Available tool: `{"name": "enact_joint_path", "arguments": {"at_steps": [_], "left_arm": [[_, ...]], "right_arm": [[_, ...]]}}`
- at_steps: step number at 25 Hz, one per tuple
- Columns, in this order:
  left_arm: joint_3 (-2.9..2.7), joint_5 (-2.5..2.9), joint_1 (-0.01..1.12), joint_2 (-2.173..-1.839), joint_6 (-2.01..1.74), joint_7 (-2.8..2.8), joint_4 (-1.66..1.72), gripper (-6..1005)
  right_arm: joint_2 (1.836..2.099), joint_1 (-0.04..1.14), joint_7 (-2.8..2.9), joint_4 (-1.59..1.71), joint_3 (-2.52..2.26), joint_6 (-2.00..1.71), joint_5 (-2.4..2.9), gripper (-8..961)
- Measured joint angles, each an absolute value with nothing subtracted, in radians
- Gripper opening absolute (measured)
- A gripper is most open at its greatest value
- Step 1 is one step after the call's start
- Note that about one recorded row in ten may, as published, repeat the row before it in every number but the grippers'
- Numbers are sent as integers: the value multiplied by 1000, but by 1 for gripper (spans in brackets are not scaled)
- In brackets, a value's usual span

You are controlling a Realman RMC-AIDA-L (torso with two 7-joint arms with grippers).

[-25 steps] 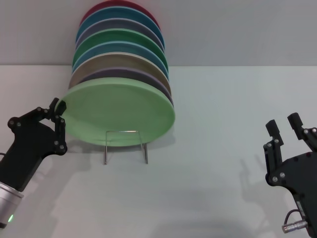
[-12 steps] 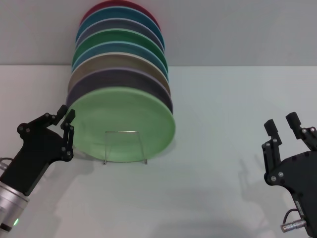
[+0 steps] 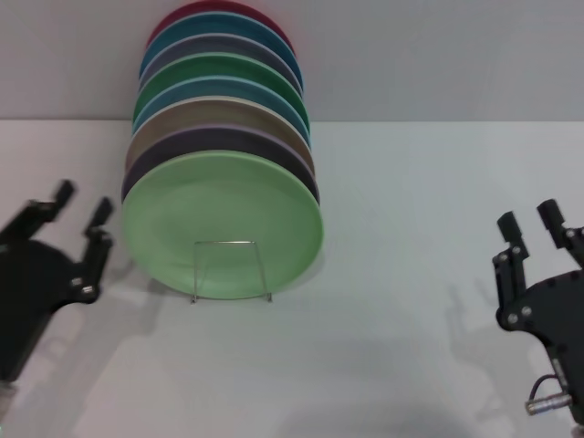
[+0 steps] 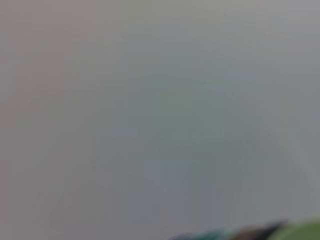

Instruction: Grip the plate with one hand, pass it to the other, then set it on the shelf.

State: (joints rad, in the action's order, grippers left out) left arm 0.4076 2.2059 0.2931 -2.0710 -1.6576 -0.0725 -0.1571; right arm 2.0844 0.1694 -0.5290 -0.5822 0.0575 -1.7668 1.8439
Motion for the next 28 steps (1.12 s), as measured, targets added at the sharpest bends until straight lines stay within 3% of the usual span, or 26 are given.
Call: {"name": "enact_joint_path", "arguments": {"at_steps": [4, 9, 19, 21, 24, 28], "left_arm": [[475, 2201, 228, -2069, -1792, 42, -156, 344], [635, 2201, 216, -2069, -1710, 352, -145, 580], [730, 2200, 222, -2067, -1576, 459, -148, 809], [742, 2200, 222, -2068, -1566, 453, -149, 869], [751, 2200, 224, -2069, -1555, 446, -146, 869], [770, 2200, 229, -2069, -1538, 391, -151, 869]], "right_arm": [[2083, 165, -489, -572, 123, -1767, 1844, 307], [2080, 163, -362, -515, 199, -1739, 1843, 329], [2080, 236, 175, -201, 343, -1660, 1842, 434], [2080, 251, 200, -176, 367, -1643, 1842, 498], [2080, 259, 201, -166, 392, -1633, 1842, 593], [2080, 269, 200, -146, 437, -1626, 1842, 593]]}}
